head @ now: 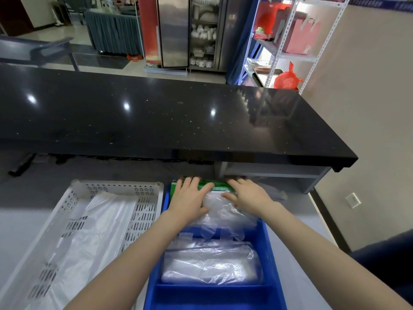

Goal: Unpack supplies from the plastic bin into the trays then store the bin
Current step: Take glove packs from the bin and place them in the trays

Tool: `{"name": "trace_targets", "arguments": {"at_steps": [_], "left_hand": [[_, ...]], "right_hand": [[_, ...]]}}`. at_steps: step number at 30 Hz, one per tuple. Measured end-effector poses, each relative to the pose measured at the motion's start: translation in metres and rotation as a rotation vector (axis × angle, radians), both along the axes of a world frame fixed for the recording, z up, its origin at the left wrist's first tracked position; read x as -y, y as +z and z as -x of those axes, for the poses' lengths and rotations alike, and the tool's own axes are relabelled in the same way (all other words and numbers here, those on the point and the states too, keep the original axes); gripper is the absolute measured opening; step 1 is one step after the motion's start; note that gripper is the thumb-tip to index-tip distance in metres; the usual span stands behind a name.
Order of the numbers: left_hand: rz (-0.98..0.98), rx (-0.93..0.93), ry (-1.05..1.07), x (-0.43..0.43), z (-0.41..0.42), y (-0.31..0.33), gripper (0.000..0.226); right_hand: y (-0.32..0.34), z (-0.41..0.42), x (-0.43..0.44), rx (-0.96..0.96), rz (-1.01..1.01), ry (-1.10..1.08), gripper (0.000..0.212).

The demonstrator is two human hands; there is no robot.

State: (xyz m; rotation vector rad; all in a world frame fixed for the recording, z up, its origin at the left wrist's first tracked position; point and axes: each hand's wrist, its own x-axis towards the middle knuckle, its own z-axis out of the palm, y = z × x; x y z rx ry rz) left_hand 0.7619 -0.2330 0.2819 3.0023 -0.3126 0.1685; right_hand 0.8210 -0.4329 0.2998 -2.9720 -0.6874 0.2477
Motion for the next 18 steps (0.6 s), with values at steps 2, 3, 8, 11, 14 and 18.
{"name": "trace_targets", "arguments": {"at_steps": [2,3,8,11,14,18], "left_hand": [[0.006,-0.007,-0.012,-0.003,0.000,-0.001,0.074],[0.017,-0.015,-0.021,-0.004,0.001,-0.002,0.075],[0.178,0.037,-0.066,-0.013,0.013,0.007,0.071],[0.266,0.221,-0.098,-0.021,0.027,0.011,0.046],[0.322,0.289,-0.197,-0.021,0.043,0.010,0.024],[0.249,0.198,-0.283,-0.016,0.066,0.004,0.024]], "right_hand": [[0.003,0.004,0.000,0.002,0.002,0.005,0.061],[0.005,0.008,0.001,0.037,-0.009,0.008,0.060],[0.020,0.053,0.008,0.359,-0.219,0.067,0.043],[0.021,0.083,0.016,0.396,-0.273,0.110,0.030],[0.017,0.101,0.017,0.365,-0.241,0.120,0.032],[0.008,0.116,0.018,0.335,-0.286,0.091,0.025]]}}
